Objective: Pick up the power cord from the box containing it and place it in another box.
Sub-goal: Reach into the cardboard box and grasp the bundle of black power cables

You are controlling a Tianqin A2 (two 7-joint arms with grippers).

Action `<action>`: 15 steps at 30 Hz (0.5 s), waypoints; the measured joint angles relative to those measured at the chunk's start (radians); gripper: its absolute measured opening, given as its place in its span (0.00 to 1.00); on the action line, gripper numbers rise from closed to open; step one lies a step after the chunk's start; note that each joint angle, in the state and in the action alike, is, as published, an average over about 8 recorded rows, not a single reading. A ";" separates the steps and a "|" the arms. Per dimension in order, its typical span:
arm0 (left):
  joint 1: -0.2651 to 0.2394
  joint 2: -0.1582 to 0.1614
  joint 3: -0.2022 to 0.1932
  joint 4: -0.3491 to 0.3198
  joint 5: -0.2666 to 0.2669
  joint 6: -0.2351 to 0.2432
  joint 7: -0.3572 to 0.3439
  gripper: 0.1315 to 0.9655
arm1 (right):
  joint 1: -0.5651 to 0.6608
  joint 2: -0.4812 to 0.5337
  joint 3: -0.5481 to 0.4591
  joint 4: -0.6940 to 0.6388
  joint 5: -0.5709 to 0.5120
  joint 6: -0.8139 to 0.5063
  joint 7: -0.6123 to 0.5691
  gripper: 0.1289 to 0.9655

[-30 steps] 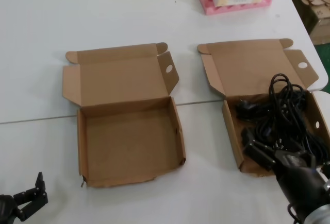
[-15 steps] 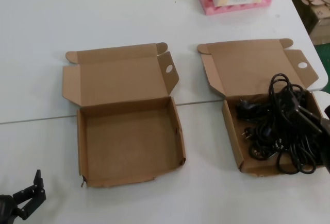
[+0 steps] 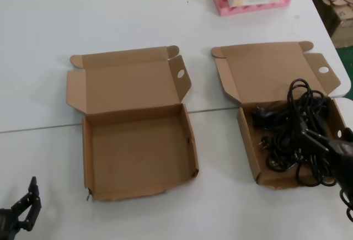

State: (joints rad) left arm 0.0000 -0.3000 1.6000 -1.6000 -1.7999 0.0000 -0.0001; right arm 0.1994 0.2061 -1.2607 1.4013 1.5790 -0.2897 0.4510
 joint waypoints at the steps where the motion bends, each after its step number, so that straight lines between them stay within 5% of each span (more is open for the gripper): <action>1: 0.000 0.000 0.000 0.000 0.000 0.000 0.000 0.64 | 0.003 0.007 -0.011 -0.006 -0.002 0.011 0.000 1.00; 15: 0.000 0.000 0.000 0.000 0.000 0.000 0.000 0.28 | 0.010 0.068 -0.101 -0.054 -0.005 0.110 0.000 0.90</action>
State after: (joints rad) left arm 0.0000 -0.3000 1.6000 -1.6000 -1.7996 0.0000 -0.0005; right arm 0.2095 0.2739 -1.3617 1.3478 1.5736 -0.1792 0.4510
